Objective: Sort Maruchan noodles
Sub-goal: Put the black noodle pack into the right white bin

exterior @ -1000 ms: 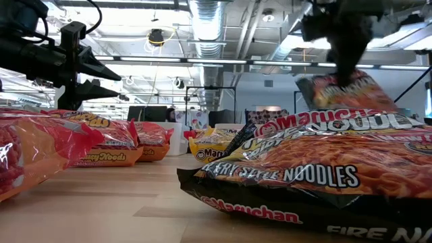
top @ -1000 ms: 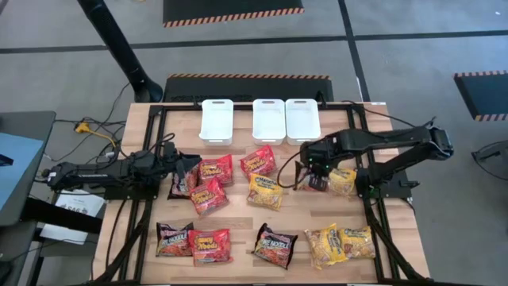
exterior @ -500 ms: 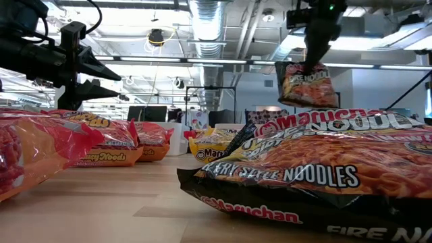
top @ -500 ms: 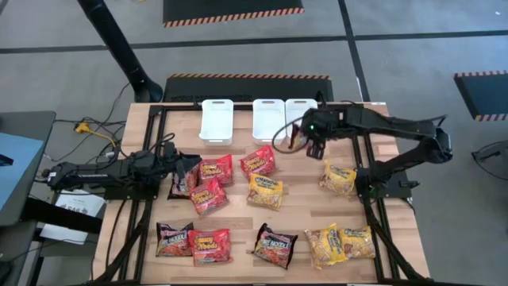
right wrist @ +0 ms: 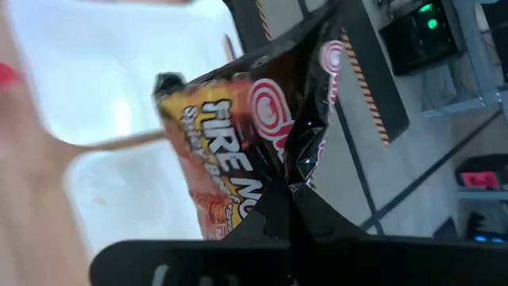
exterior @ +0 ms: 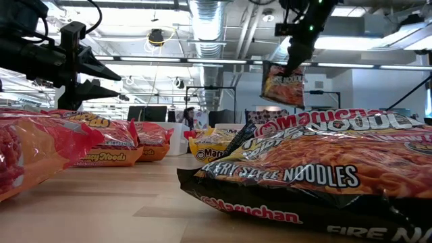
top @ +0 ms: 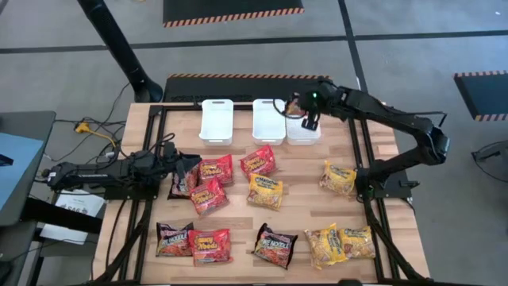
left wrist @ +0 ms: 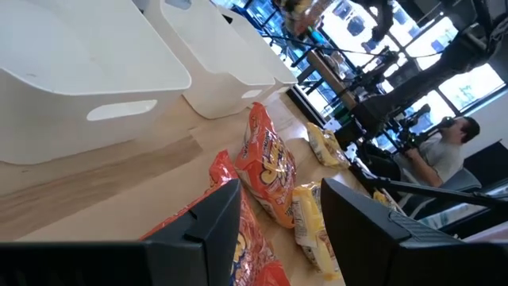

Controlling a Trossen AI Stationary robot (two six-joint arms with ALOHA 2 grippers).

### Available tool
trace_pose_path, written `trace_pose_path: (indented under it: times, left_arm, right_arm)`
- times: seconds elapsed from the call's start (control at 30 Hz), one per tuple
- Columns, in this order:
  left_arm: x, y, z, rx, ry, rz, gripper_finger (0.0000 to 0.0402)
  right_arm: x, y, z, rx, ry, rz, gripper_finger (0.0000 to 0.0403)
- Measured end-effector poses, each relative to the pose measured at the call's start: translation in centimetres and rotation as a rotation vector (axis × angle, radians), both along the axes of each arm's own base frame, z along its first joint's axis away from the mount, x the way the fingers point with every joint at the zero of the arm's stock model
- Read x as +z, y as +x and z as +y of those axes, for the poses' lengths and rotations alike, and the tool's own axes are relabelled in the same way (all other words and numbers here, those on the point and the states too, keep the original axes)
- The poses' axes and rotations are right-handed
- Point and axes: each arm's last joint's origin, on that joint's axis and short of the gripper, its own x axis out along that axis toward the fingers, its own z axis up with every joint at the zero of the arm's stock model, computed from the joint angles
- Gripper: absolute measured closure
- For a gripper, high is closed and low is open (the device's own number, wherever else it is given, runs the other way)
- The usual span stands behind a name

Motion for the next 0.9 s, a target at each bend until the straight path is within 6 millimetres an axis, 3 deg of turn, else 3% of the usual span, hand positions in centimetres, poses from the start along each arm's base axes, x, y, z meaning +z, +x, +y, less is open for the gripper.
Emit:
trace_pose_path:
  times: [0.37, 0.67, 0.9]
  left_arm:
    - [0.0, 0.0, 0.0, 0.0, 0.001, 0.0, 0.0237]
    - [0.0, 0.0, 0.0, 0.0, 0.001, 0.001, 0.0237]
    - [0.0, 0.0, 0.0, 0.0, 0.0, 0.0, 0.0237]
  right_arm:
    - [-4.4, 1.2, -5.2, -0.056, 0.046, 0.132, 0.0397]
    - [-8.1, 2.4, -7.0, -0.08, 0.087, 0.24, 0.0397]
    - [-9.8, 2.9, -7.8, -0.083, 0.076, 0.319, 0.0394]
